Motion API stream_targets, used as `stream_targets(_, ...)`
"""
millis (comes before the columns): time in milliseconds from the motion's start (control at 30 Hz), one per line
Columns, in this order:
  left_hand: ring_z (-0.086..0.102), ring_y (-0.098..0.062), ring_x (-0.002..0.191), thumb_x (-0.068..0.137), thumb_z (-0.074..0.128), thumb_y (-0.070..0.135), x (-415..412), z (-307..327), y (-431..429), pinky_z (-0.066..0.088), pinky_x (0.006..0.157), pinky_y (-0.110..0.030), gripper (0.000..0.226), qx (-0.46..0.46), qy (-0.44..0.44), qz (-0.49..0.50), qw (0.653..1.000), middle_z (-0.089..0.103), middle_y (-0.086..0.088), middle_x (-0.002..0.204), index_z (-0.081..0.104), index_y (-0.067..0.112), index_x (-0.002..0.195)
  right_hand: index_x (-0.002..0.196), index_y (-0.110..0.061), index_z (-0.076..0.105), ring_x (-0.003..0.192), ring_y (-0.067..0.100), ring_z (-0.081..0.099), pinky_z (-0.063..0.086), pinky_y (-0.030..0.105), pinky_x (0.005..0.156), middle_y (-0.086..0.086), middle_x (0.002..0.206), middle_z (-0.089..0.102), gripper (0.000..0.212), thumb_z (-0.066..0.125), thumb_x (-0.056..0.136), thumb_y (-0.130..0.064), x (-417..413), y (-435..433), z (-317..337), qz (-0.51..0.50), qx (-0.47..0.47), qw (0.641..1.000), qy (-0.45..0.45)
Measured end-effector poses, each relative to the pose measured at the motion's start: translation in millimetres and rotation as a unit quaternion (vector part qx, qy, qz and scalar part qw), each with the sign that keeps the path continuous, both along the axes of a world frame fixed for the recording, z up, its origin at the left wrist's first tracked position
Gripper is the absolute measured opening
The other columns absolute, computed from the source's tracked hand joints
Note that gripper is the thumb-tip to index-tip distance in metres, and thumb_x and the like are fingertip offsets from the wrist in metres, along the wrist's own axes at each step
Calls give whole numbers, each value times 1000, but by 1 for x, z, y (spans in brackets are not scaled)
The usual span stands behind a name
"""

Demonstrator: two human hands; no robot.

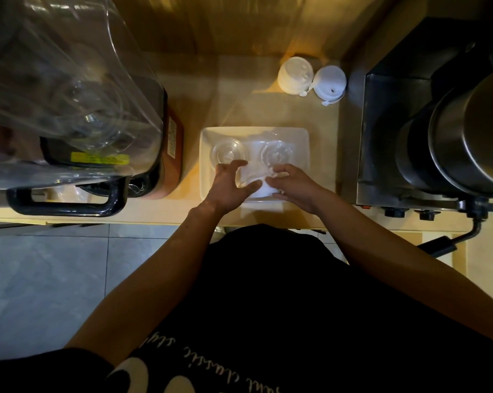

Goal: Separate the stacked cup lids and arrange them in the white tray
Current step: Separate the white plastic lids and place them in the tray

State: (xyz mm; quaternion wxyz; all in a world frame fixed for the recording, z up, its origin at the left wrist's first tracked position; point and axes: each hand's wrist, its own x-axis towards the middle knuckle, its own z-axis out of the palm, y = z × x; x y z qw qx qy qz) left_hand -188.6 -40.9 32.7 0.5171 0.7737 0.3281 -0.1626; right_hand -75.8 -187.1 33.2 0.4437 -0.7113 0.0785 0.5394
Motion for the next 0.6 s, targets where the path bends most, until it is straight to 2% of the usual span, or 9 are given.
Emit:
stream_targets(100, 49, -29, 122, 83, 74, 34, 0, 1, 0, 39, 101, -30, 57, 8, -13, -11, 1000, 40, -14, 134, 49, 23, 133, 142, -14, 39, 98, 16, 58, 51, 28, 76, 9, 128, 54, 60, 67, 89, -17, 1, 4, 1, 76, -17, 995, -59)
stream_targets(200, 48, -28, 120, 84, 72, 27, -1, -1, 1, 39, 95, -29, 46, 25, -24, -19, 999, 49, -14, 127, 53, 22, 126, 146, -20, 37, 104, 20, 57, 51, 27, 72, 9, 135, 51, 63, 66, 89, -17, 2, 7, 1, 83, -23, 995, -50)
stream_targets(300, 49, -27, 121, 82, 72, 24, -2, -3, 0, 44, 101, -38, 41, 26, -30, -12, 999, 55, -10, 126, 55, 25, 120, 146, -23, 38, 105, 21, 57, 50, 27, 69, 10, 137, 50, 63, 65, 90, -15, 2, 7, 1, 89, -23, 995, -49)
stream_targets(400, 50, -26, 120, 82, 71, 22, -3, -4, 0, 46, 100, -42, 42, 27, -27, -2, 999, 55, -7, 130, 53, 26, 120, 147, -25, 37, 105, 22, 58, 51, 28, 72, 11, 138, 51, 65, 64, 89, -14, 2, 7, 1, 100, -21, 993, -59)
stream_targets(500, 48, -26, 125, 84, 69, 21, -4, -4, 0, 45, 103, -43, 48, 20, -18, 9, 1000, 54, -9, 135, 49, 25, 128, 147, -21, 38, 95, 18, 58, 52, 29, 74, 11, 133, 52, 61, 61, 91, -11, 2, 8, 2, 103, -23, 993, -54)
stream_targets(600, 47, -26, 129, 87, 67, 25, -4, -5, -1, 42, 106, -40, 54, 24, -1, 9, 1000, 51, -12, 139, 45, 23, 136, 148, -20, 37, 93, 20, 61, 55, 35, 85, 13, 128, 56, 62, 62, 91, -12, 0, 9, -1, 102, -31, 993, -42)
